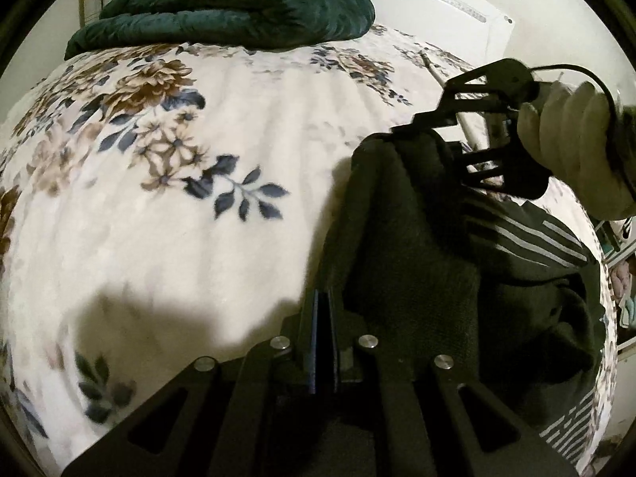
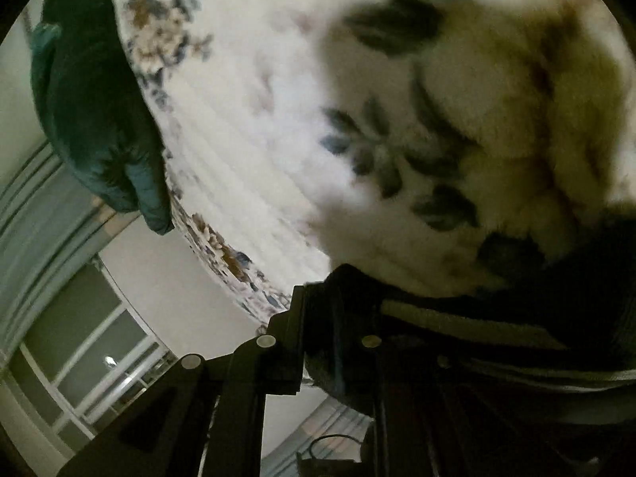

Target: Fold small clothes

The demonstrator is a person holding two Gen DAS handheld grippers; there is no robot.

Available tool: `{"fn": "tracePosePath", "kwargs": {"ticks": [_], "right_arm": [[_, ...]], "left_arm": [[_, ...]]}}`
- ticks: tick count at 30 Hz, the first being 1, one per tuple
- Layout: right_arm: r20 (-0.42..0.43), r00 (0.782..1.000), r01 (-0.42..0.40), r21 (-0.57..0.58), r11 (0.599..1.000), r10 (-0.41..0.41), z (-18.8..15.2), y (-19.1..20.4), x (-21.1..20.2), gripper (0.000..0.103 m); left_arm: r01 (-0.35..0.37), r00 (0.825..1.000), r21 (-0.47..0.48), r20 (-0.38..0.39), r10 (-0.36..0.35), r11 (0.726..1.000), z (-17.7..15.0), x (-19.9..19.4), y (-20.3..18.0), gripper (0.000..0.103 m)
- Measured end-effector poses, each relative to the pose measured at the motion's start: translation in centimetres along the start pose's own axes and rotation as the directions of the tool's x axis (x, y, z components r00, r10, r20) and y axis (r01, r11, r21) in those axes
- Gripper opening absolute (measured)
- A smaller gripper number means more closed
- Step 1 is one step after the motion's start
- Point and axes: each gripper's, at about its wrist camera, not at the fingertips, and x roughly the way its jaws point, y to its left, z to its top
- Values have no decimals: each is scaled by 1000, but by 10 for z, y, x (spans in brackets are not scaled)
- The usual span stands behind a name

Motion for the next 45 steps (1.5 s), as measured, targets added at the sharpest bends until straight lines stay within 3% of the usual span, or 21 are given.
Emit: {"fn": "tracePosePath", "kwargs": {"ticks": [2, 3, 6, 8, 12, 15, 18, 20, 22, 25, 29, 31, 33, 34, 36, 38, 40, 41, 42, 43, 45], "right_arm": [[79, 991, 120, -146, 982, -110, -7, 23, -17, 19], [99, 983, 169, -201, 965, -152, -13, 28, -18, 28], [182, 935, 353, -389, 851, -305, -41, 55, -32, 55], [219, 907, 421, -469, 777, -360, -58, 61, -45, 63], [305, 855, 519, -490, 700, -420, -96, 47, -89, 66], [379, 816, 576, -460, 676, -437, -121, 20, -138, 73], [475, 732, 671, -378, 637, -489, -137, -13, -177, 73], [515, 686, 709, -318, 629, -513, -145, -42, -204, 73], [524, 664, 726, -282, 627, -534, -150, -64, -217, 73], [503, 675, 713, -255, 653, -540, -160, -99, -230, 73], [501, 702, 650, -160, 743, -506, -171, -138, -244, 73], [554, 671, 646, -111, 755, -492, -177, -150, -254, 73], [619, 614, 669, -79, 739, -490, -182, -160, -266, 73], [635, 605, 669, -77, 740, -480, -183, -163, -270, 73], [634, 627, 654, -113, 748, -453, -178, -167, -269, 73], [630, 627, 674, -144, 725, -458, -170, -167, -260, 73], [619, 635, 687, -180, 704, -463, -163, -165, -247, 66], [623, 620, 708, -181, 683, -477, -161, -164, -240, 36], [640, 585, 740, -169, 651, -498, -161, -162, -237, 11], [658, 561, 753, -154, 640, -502, -163, -160, -237, 11], [687, 561, 723, -137, 677, -461, -171, -158, -247, 9]], "left_arm": [[-2, 1000, -17, -3, 1, 1000, 1, -3, 2, 4], [1, 1000, -31, -7, -1, 1000, 2, -4, 3, 5], [3, 1000, -70, -27, -5, 998, 8, -8, 8, 5], [7, 999, -90, -34, -10, 996, 13, -11, 12, 7], [35, 999, -132, -18, -38, 991, 21, -23, 18, 19], [60, 998, -156, -4, -61, 986, 25, -34, 22, 49], [76, 997, -191, 9, -76, 979, 23, -46, 26, 56], [71, 997, -208, -2, -73, 976, 18, -52, 27, 56], [51, 998, -218, -24, -57, 975, 11, -55, 27, 56], [21, 998, -225, -57, -35, 974, -1, -57, 27, 56], [-42, 993, -208, -120, 17, 977, -21, -54, 28, 56], [-63, 989, -194, -142, 36, 979, -29, -53, 27, 56], [-87, 986, -172, -158, 60, 981, -35, -53, 23, 56], [-97, 984, -159, -164, 71, 983, -38, -53, 20, 56], [-105, 982, -144, -169, 80, 984, -42, -53, 15, 56], [-107, 981, -131, -174, 84, 985, -44, -51, 8, 56], [-106, 981, -122, -172, 84, 987, -45, -51, 1, 56], [-109, 981, -114, -171, 88, 987, -46, -51, -2, 56], [-112, 981, -108, -172, 92, 988, -45, -50, -5, 56], [-109, 981, -102, -172, 91, 989, -45, -49, -8, 56], [-110, 982, -95, -165, 93, 989, -43, -50, -12, 56]]}}
